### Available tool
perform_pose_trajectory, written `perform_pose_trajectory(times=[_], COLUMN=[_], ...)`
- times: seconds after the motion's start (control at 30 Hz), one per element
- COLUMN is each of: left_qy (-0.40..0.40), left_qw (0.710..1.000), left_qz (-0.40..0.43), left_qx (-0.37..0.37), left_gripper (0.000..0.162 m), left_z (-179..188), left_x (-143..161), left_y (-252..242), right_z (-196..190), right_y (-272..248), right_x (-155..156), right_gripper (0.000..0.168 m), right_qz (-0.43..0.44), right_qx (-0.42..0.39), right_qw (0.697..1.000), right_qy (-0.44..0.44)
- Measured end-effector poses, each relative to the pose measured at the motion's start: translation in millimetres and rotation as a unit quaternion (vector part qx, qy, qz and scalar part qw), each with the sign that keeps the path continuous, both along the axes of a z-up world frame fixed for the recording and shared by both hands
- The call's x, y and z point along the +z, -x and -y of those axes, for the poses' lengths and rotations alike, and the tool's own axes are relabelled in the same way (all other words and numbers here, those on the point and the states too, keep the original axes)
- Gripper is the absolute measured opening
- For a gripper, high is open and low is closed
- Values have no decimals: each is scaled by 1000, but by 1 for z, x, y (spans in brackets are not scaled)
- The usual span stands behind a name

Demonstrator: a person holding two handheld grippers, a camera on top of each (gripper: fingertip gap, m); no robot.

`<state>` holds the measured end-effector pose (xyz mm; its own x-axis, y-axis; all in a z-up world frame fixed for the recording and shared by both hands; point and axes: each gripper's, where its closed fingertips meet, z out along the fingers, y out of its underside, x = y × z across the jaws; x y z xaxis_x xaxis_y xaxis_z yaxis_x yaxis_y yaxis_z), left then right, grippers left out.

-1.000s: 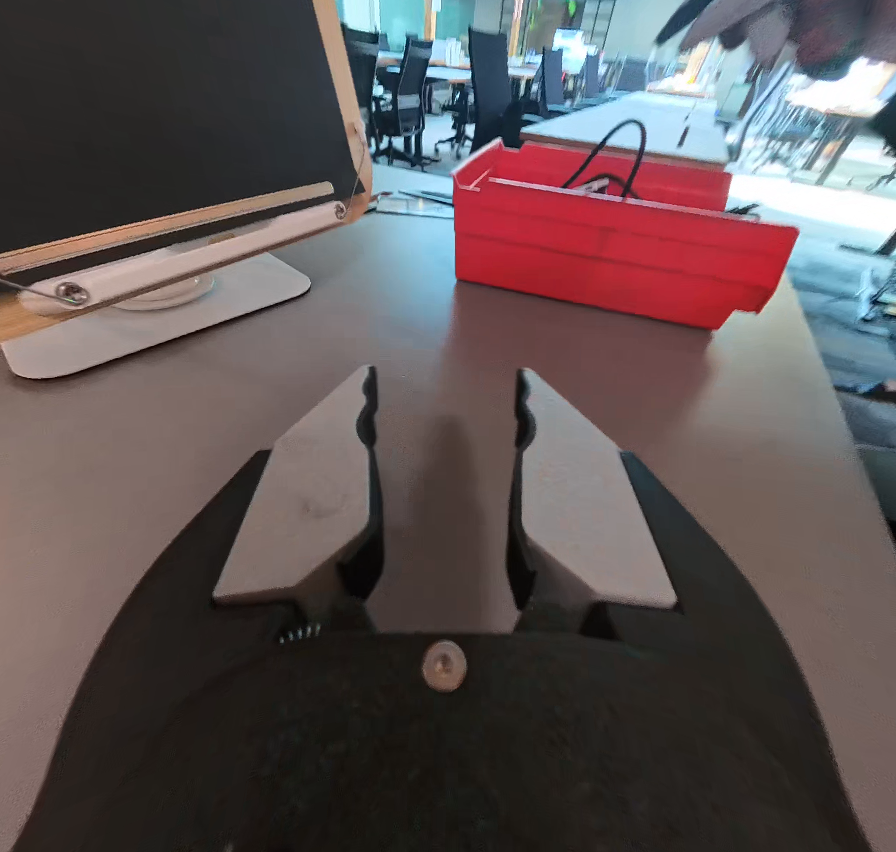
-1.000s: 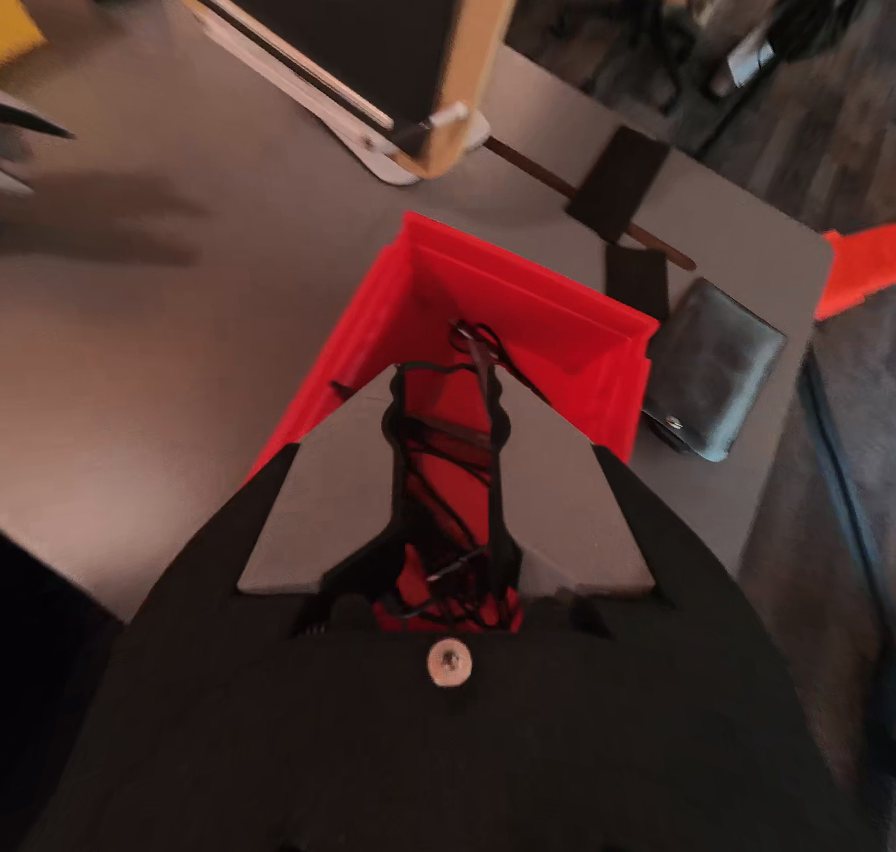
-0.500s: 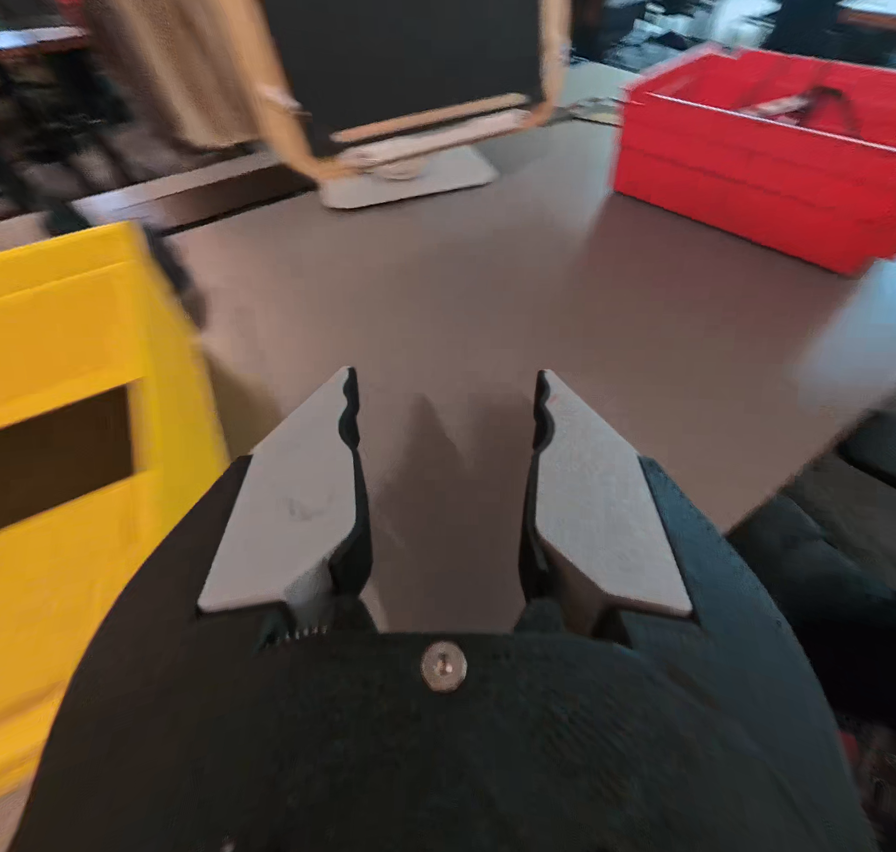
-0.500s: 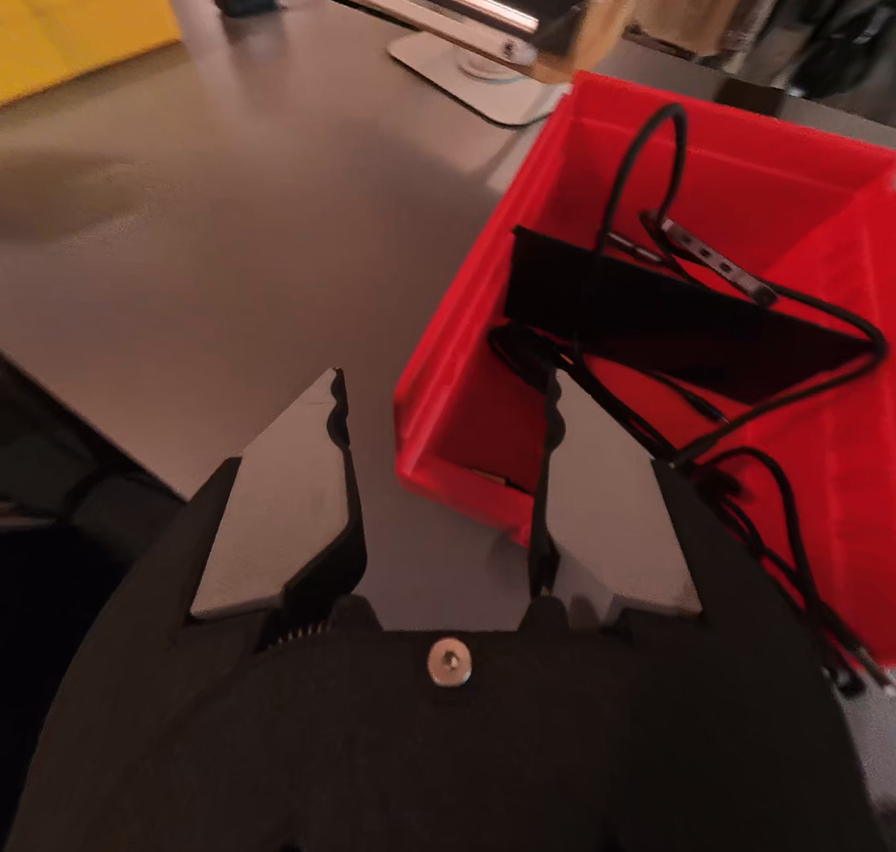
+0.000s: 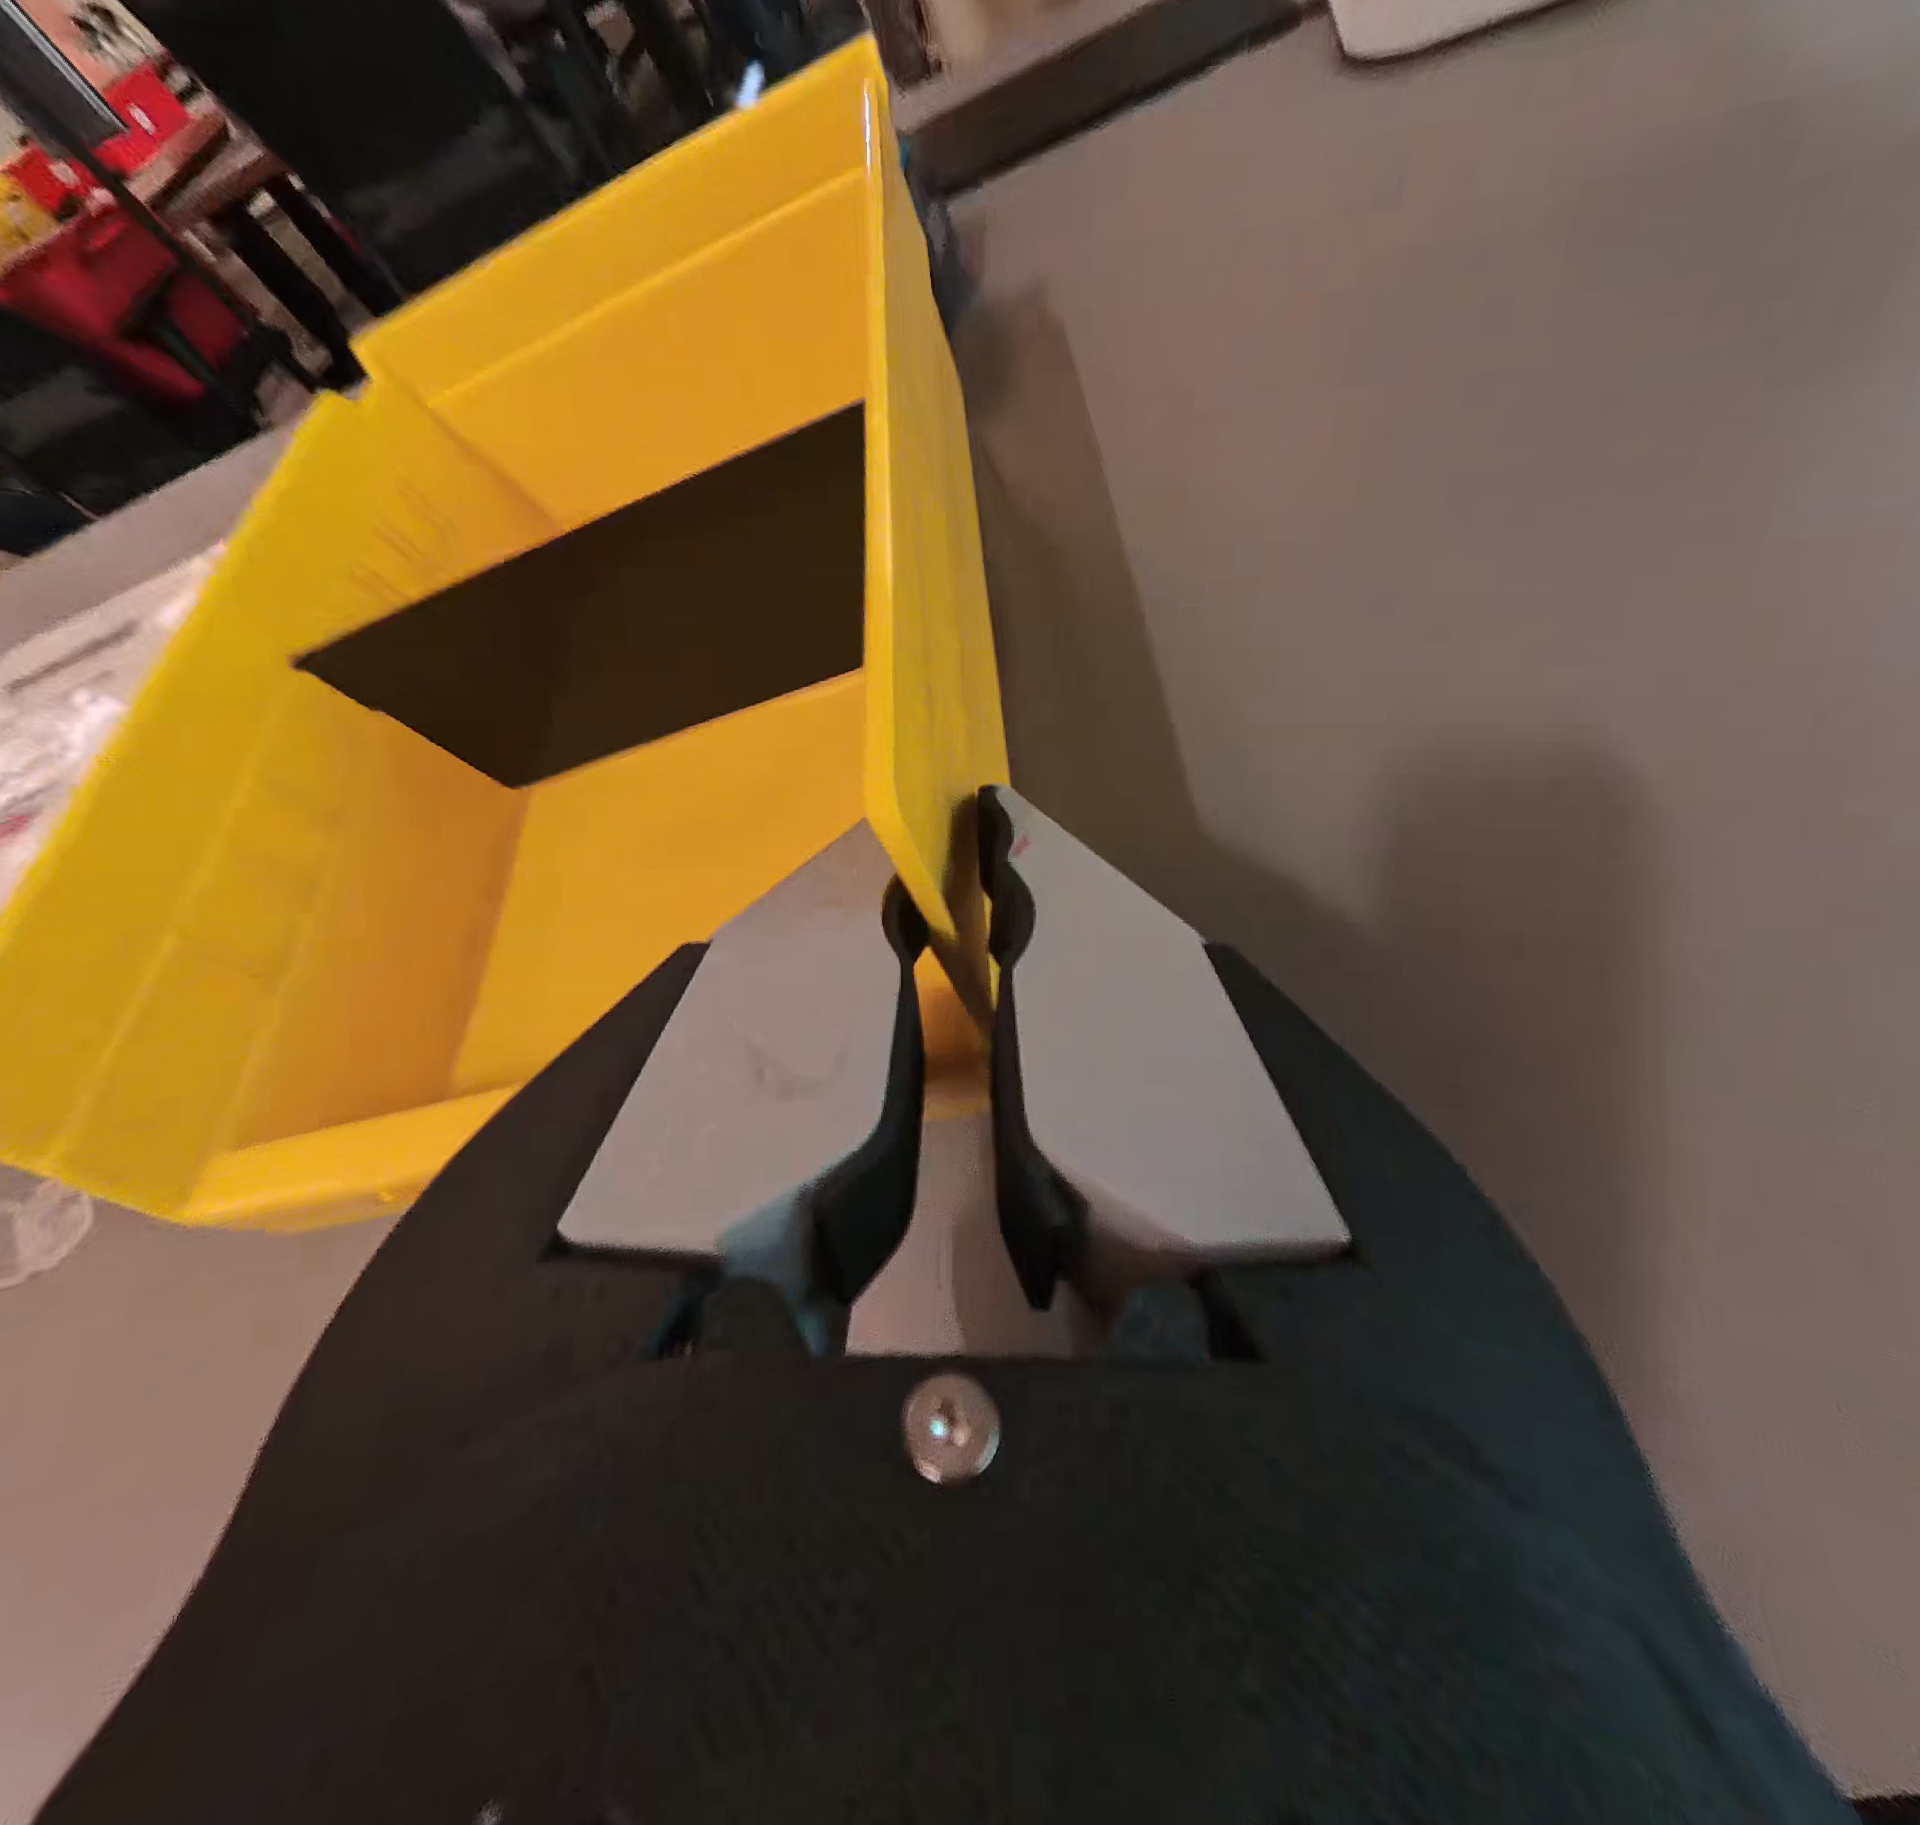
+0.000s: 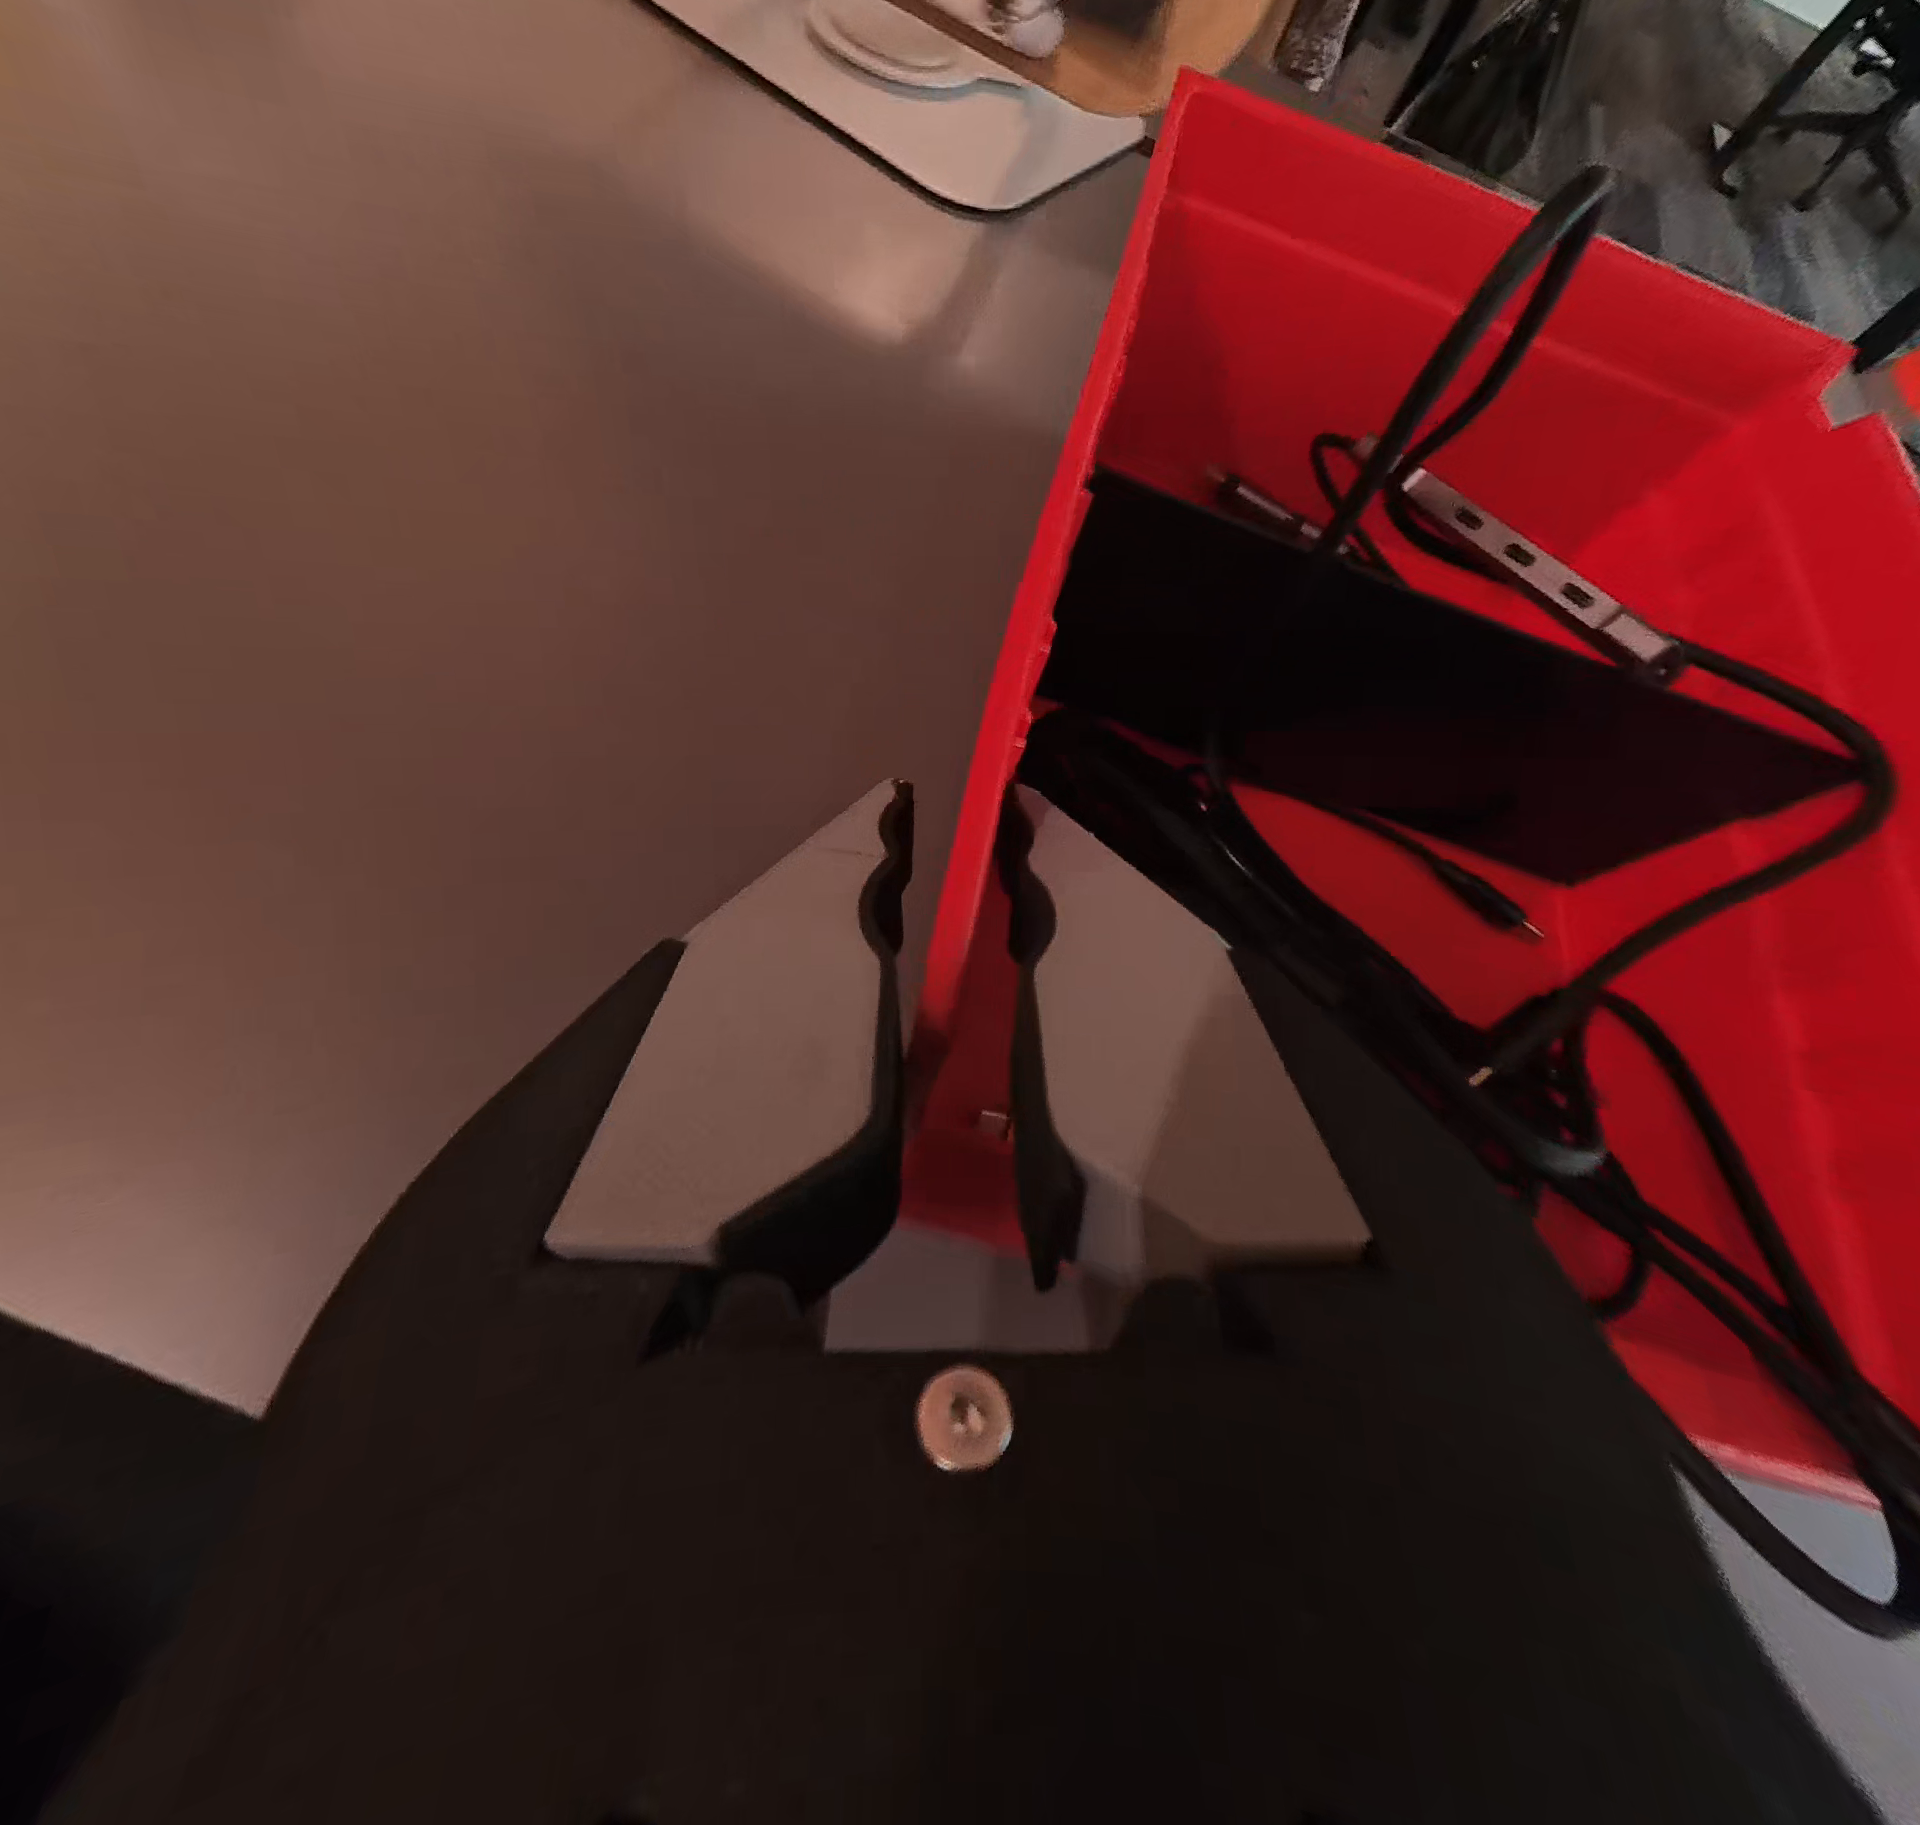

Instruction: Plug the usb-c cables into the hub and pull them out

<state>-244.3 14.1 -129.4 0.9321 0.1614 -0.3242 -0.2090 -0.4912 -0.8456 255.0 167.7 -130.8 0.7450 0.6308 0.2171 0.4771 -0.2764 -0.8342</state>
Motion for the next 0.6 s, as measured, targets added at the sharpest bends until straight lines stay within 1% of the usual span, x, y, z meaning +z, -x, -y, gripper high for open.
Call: perform_pose_trajectory(times=[0.07,0.13,0.3,0.4,0.53,0.6], left_qy=[-28,-37,-92,-116,-150,-160], left_qw=[1000,999,996,993,988,986], left_qz=[4,14,5,-14,-37,-45], left_qx=[1,5,5,12,24,30], left_gripper=[4,4,4,5,5,5], left_z=[4,9,27,41,61,68], left_x=[15,27,67,93,119,127], left_y=[7,13,19,22,26,28], right_z=[13,30,79,117,177,199], right_y=[23,52,151,228,355,413], right_x=[1,7,15,15,19,33], right_gripper=[14,15,14,18,34,31], right_qz=[-7,-26,-57,-67,-92,-114], right_qx=[8,29,100,162,269,294], right_qw=[1000,999,993,984,956,947], right_qy=[4,13,24,35,68,57])
